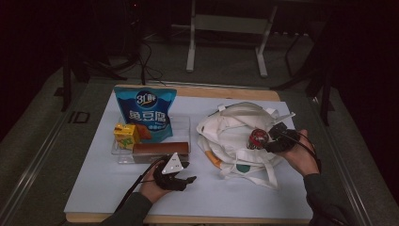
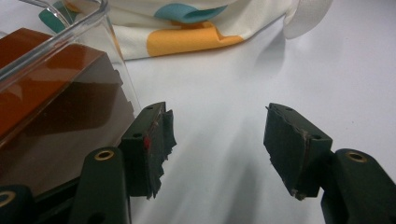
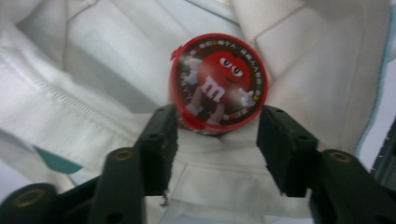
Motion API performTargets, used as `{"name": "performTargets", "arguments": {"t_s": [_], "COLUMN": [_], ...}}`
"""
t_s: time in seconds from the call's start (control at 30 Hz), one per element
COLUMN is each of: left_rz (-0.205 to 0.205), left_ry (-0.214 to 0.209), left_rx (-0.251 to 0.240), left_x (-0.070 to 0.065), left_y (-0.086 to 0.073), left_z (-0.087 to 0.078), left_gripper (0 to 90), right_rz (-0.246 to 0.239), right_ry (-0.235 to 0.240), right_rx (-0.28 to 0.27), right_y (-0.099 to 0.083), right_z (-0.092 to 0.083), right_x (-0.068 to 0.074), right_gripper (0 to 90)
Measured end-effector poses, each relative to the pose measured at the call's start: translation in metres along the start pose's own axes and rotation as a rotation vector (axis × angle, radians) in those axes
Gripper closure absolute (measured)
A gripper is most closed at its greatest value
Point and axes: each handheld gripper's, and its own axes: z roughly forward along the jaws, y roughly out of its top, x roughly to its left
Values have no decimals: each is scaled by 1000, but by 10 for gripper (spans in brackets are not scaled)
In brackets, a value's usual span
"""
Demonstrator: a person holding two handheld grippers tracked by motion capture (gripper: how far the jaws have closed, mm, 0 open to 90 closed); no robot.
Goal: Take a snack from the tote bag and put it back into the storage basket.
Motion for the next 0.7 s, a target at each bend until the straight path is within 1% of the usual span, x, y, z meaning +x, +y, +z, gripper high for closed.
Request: {"name": "performTargets", "arguments": {"t_s": [0.17,0.2,0.23,0.3,0.4,0.5,0.57,0.6,0.63,0.67,0.7], "left_rz": [0,0,1,1,2,2,2,2,3,2,2], "left_ry": [-1,-1,-1,0,0,0,2,2,2,2,2], "left_rx": [1,1,1,1,1,2,3,2,4,3,3], "left_x": [0,0,0,0,0,0,0,-1,-1,-1,-1], "left_y": [0,0,0,0,0,0,0,0,0,0,0], "left_z": [0,0,0,0,0,0,0,0,0,0,0], "left_gripper": [400,400,400,400,400,400,400,400,400,400,400], "right_rz": [-7,-4,-14,-8,3,1,-9,-17,-12,-8,-10], "right_ry": [6,10,9,12,38,63,70,63,73,105,113], "right_rx": [41,53,62,71,71,83,95,92,92,88,91], "right_y": [5,5,6,6,3,-1,-3,-3,-3,-4,-4], "right_z": [6,8,9,11,11,12,13,13,12,11,12], "right_x": [-2,-2,-2,-2,-2,0,2,3,2,1,2], "right_gripper": [393,395,396,413,457,517,585,640,700,714,729]}}
